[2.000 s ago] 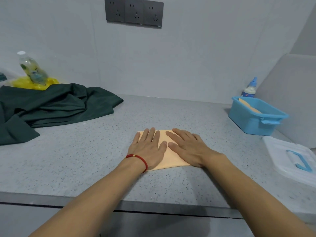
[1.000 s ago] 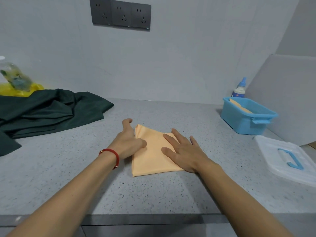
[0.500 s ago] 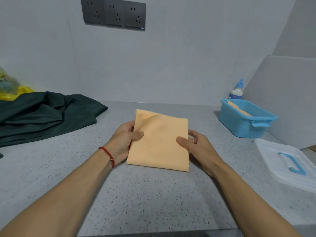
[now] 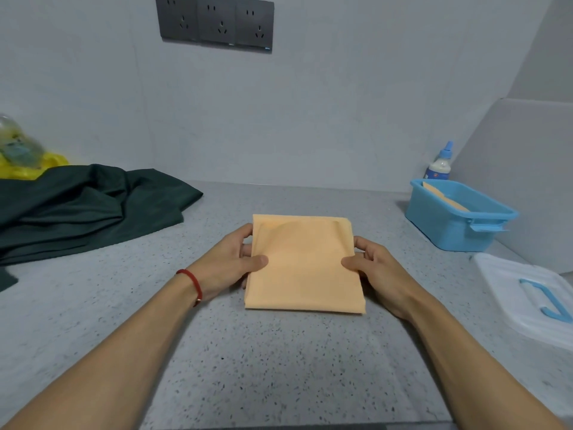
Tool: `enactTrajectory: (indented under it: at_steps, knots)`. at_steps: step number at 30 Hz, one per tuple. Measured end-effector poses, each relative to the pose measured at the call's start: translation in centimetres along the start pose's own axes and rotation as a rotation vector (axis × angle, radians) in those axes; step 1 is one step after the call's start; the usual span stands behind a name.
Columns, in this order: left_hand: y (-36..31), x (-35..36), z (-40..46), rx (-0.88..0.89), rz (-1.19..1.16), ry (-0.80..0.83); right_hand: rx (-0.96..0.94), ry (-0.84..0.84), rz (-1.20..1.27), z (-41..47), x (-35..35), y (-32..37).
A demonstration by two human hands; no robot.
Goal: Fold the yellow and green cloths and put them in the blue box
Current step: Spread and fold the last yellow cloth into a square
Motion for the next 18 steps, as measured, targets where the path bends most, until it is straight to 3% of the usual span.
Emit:
enactTrajectory:
  at_steps: [7, 14, 18]
  knots:
    - [0.35, -0.77, 0.04, -0.005, -0.112, 0.083, -0.021, 0.000, 0.145, 0.01, -0.43, 0.02]
    - [0.26, -0.55, -0.28, 0.178, 0.061, -0.135, -0.075, -0.119, 0.086, -0.05, -0.13, -0.06]
    - [0.55, -0.76, -0.14, 0.176, 0.098, -0.208, -0.091, -0.154, -0.023, -0.23, 0.30, 0.09]
Point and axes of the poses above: each hand's wrist, its own z-axis towards the middle knuckle, its own x-axis out of the palm, y = z × x, the point moved 1 cm from there along z, towards the middle knuckle, and after that the axes turned 15 degrees about -y, right-handed, at the moved point
